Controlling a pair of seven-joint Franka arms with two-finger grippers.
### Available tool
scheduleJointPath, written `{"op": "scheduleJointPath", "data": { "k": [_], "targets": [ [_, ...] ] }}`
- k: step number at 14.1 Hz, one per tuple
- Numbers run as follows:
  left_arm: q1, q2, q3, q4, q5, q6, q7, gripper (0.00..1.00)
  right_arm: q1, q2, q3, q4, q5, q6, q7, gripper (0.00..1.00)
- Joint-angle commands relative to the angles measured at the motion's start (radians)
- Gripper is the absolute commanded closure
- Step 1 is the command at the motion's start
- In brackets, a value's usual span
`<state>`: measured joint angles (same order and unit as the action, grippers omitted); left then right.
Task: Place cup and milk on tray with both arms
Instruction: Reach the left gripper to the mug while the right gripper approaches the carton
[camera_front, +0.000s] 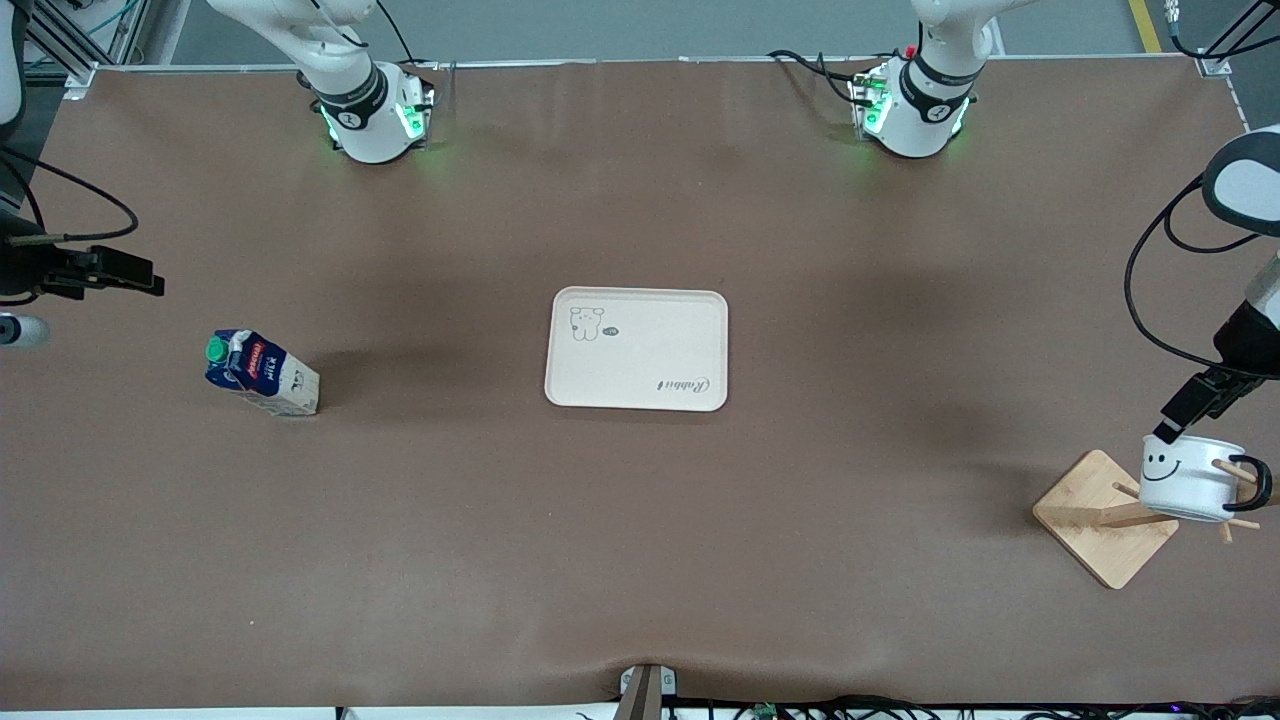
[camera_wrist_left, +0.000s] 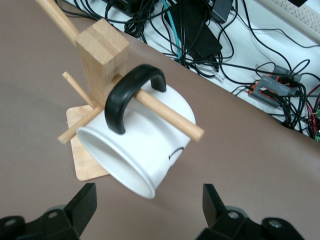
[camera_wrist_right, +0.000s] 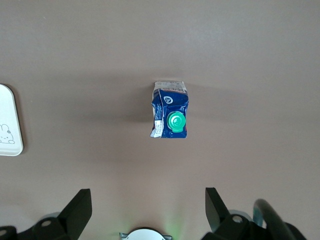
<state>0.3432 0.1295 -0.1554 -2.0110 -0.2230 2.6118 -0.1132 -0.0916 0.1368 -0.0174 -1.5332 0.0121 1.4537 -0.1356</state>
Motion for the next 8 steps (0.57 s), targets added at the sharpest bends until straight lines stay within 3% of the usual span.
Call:
{"op": "scheduleJointPath", "data": {
  "k": [1,4,8],
  "targets": [
    [0.005,0.028,-0.010,0.006,-0.022,0.053,0.015,0.18,-0.003,0.014,0.005,-0.042,-0.004,0.023,0.025,0.00],
    [0.003,0.035,-0.015,0.008,-0.024,0.097,0.015,0.25,0.018,0.000,0.011,-0.091,-0.003,0.037,0.213,0.00],
    [0.002,0.045,-0.018,0.008,-0.024,0.113,0.017,0.39,0.012,-0.003,0.008,-0.215,-0.004,0.178,0.225,0.00]
  ]
}}
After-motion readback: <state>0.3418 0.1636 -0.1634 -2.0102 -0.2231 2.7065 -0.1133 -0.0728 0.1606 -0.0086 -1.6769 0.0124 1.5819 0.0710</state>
